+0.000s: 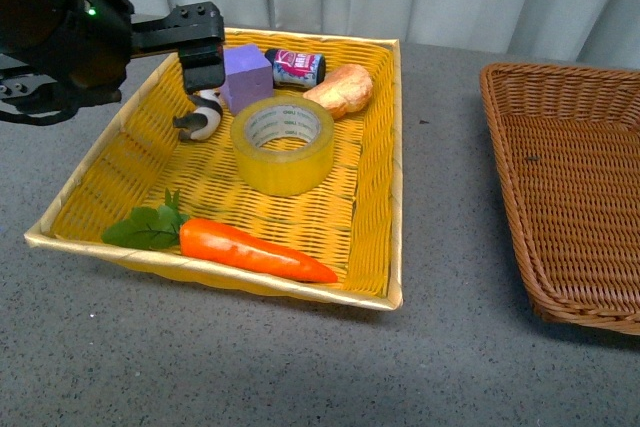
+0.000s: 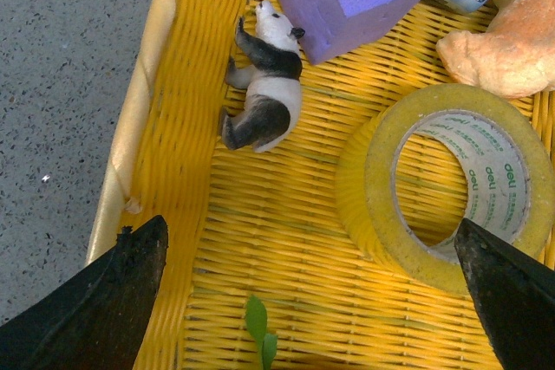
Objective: Move tape to another basket
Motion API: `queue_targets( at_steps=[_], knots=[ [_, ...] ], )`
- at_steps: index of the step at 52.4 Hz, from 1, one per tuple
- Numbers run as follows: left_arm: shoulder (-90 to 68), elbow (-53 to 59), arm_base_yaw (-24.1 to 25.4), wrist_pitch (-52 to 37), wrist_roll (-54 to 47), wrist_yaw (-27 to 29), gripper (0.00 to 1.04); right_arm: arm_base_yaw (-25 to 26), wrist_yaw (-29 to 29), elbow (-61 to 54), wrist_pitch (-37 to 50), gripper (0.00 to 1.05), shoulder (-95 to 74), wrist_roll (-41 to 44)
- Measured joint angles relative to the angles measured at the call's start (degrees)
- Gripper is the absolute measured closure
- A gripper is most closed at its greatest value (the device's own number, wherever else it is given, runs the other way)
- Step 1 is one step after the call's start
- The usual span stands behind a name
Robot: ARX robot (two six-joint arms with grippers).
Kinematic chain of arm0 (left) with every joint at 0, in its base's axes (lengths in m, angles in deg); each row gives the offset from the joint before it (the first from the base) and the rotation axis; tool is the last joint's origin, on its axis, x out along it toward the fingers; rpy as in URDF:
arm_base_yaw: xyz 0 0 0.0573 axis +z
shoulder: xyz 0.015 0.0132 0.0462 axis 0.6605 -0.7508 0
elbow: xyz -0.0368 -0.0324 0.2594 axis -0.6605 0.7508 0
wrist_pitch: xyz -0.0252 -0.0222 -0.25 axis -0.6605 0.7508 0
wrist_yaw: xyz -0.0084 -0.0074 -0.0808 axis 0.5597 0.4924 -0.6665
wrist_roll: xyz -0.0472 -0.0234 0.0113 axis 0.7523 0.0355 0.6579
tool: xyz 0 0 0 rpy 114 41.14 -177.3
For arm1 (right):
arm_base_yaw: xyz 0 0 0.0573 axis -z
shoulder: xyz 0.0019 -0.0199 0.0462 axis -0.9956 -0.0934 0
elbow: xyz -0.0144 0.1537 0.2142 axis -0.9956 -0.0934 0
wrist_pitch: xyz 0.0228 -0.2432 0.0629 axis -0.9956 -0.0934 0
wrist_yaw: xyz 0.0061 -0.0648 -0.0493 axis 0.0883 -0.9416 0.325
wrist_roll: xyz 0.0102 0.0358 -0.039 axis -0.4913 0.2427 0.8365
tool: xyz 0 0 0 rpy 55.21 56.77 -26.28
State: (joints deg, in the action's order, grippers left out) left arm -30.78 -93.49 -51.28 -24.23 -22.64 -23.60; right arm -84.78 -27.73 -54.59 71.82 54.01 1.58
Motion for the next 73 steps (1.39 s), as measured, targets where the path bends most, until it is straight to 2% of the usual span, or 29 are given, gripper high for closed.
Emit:
queue_targets(
  at_steps=[28,48,73],
  knots=[
    [-9.94,-8.68,-5.25,4.15,8.11,0.39,0.06,0.0,0.0,0.0,0.0,0.09,0.0,0.0],
    [-14.78,-15.47,-6.21,9.29,11.93,3.52,0.06,0.0,0.0,0.0,0.0,0.09,0.0,0.02],
    [-17.88,-16.76,-6.19,10.6,12.98,4.17,0.06,0.0,0.0,0.0,0.0,0.09,0.0,0.02]
  ],
)
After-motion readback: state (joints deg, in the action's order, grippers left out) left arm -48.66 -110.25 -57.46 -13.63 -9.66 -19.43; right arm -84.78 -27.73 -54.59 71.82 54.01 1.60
